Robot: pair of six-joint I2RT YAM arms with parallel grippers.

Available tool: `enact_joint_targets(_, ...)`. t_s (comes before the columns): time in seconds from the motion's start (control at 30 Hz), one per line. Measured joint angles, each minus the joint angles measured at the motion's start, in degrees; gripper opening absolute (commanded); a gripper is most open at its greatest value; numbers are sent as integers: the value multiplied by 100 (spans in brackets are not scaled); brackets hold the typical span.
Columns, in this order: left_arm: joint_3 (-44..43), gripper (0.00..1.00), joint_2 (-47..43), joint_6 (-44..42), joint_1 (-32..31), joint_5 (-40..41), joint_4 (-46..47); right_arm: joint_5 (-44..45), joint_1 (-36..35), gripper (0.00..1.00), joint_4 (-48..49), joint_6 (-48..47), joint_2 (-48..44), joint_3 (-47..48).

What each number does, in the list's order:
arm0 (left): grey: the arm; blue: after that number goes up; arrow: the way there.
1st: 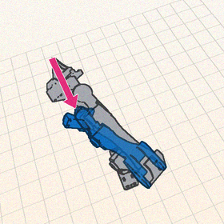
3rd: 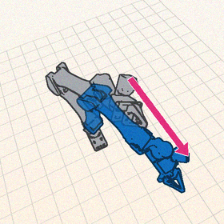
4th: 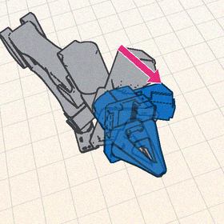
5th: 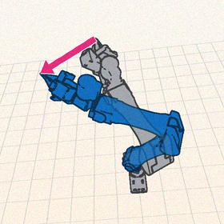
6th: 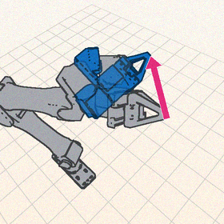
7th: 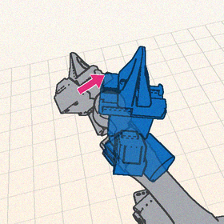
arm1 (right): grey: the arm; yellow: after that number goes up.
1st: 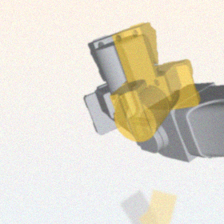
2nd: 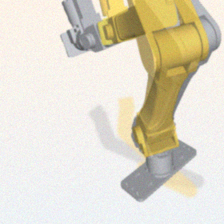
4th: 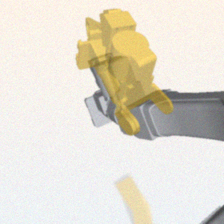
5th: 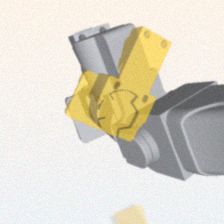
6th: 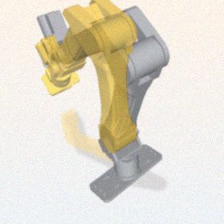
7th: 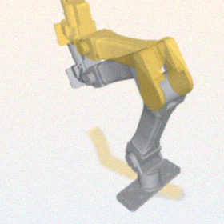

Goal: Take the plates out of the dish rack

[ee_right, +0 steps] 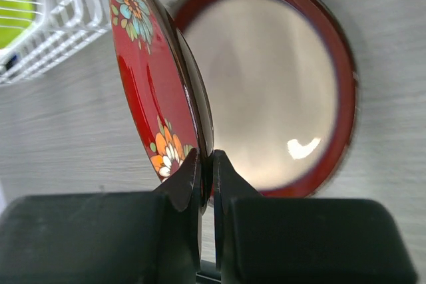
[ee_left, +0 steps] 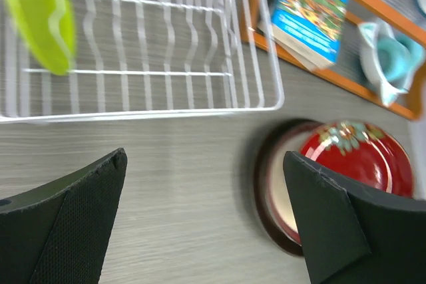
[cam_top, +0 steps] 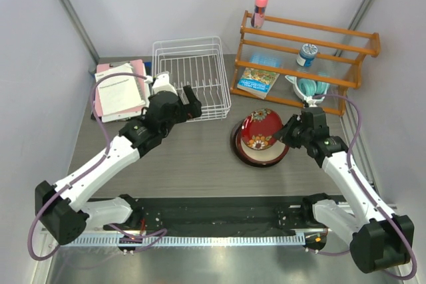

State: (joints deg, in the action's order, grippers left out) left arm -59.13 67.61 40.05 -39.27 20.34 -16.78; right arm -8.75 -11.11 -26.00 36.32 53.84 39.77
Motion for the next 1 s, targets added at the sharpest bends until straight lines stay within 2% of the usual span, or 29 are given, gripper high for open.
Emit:
enact_joint_targets(0.3, -70, 99, -317, -358, 2, 1338, -516, 317, 173, 1, -579, -175, 20, -184)
enact_joint_targets(0.57, -173, 99, -2, -525, 122, 1891, -686, 210, 223, 2, -516, -225, 260, -221)
enact_joint_targets(0.63, -238, 99, 146, -564, 164, 1934, -758, 129, 225, 10, -452, -225, 348, -221)
enact_joint_targets(0.67, -258, 99, 197, -575, 186, 1945, -785, 96, 225, 18, -420, -227, 389, -221)
enact_joint_targets(0.73, -264, 99, 243, -588, 201, 1958, -807, 22, 232, 25, -356, -240, 448, -221)
enact_joint_targets(0.87, -269, 99, 247, -608, 249, 1965, -820, 24, 234, 26, -332, -348, 654, -225)
enact_joint_targets(0.9, -269, 99, 247, -610, 273, 1961, -820, 35, 234, 32, -332, -350, 680, -232)
enact_joint_targets(1.0, -273, 99, 247, -621, 352, 1956, -820, 114, 234, 34, -334, -389, 682, -271)
